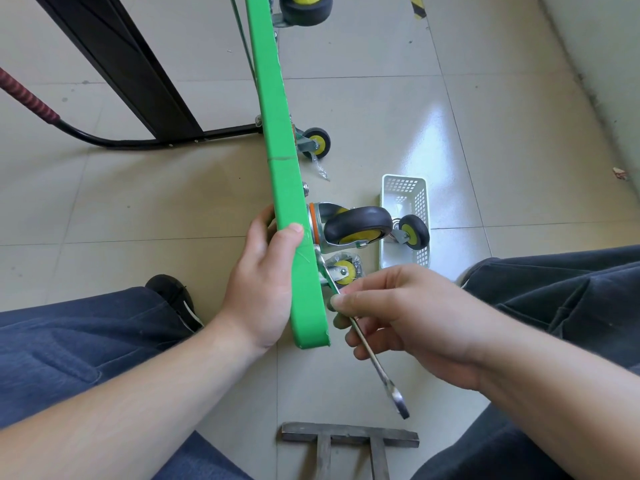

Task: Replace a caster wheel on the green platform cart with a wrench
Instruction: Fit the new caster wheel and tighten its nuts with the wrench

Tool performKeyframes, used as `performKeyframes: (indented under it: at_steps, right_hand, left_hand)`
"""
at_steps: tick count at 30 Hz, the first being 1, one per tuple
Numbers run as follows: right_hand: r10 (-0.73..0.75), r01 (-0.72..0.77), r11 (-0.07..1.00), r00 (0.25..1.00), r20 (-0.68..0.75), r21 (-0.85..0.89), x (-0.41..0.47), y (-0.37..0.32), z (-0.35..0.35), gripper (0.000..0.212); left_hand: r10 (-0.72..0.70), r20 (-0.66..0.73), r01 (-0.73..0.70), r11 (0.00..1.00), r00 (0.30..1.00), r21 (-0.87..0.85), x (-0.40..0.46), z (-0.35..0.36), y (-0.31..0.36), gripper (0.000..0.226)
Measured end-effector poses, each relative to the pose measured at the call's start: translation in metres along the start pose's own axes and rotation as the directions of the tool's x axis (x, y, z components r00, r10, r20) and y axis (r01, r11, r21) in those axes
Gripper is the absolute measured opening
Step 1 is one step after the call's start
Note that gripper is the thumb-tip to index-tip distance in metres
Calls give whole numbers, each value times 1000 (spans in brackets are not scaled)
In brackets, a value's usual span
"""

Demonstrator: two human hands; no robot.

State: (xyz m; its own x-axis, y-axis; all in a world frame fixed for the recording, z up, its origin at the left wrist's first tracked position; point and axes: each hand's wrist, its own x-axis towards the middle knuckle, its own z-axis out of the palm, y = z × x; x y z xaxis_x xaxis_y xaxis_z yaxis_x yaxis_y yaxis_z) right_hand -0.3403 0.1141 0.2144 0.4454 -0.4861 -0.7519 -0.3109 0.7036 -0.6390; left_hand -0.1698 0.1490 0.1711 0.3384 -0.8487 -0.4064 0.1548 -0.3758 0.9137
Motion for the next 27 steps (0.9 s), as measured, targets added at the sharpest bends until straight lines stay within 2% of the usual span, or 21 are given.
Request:
performKeyframes:
  at_steps: [2,8,13,15,20,21,25,27]
  right_hand:
    - [32,-33,999,999,21,37,-2,-7,-1,28]
    - [48,-56,994,995,84,94,-3,-17,0,18]
    - [86,-97,990,990,113,98,-5,-10,-6,29]
    - [74,-79,995,994,85,57,-6,-4,-9,29]
    - [-83,63,987,987,-138,-146,5,18,-9,12]
    - [-93,71,986,985,-144,-151,7,22,-8,10]
    - [-177,135,954,974,-140,-268,20,31,-7,22]
    - [-202,153,943,969,-141,-296,26,33,-5,18]
  left_hand:
    - [6,1,-6,1000,1000,-8,0,0,0,61]
    - [-6,1,6,999,1000,-46,0,0,-1,48]
    - [7,-5,-7,1000,1000,-18,0,0,0,60]
    - [5,-12,-5,1000,1000,-3,0,0,0,62]
    - [1,-10,-1,1000,1000,1,-1,0,1,64]
    - [-5,-12,5,1000,1000,-6,-1,1,2,63]
    - [-7,-13,7,1000,1000,-18,-2,1,4,61]
    - [-4,-13,4,1000,1000,-23,-3,1,3,62]
